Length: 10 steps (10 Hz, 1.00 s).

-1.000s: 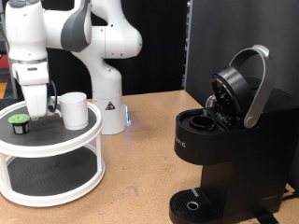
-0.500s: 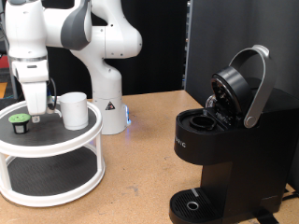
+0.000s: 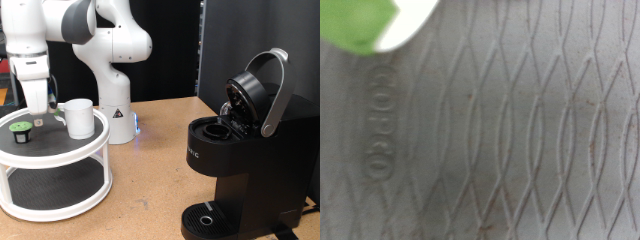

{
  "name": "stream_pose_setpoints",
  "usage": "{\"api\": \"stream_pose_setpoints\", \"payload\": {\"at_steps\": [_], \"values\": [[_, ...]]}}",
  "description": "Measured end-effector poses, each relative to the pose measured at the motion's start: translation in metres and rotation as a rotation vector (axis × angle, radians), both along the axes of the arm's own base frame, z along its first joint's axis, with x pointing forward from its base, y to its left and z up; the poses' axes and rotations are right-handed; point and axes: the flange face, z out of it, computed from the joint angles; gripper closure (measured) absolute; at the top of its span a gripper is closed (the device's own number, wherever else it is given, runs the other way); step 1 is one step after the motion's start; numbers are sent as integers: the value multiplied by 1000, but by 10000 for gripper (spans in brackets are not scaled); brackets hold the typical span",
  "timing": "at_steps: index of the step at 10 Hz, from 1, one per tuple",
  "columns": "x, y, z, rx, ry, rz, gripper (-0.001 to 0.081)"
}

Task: Make a cup of coffee with the keurig machine

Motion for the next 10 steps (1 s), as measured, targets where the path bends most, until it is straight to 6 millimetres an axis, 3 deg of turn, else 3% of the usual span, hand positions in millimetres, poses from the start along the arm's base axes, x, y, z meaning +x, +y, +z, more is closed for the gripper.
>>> {"api": "stream_pose_setpoints", "payload": {"at_steps": [2,5,10], "values": [[-3,-9,10,2,-6,4,3],[-6,-25,17,-13,-26,-16,3],[-1,-40,-3,-51,-40,-34,3]]}}
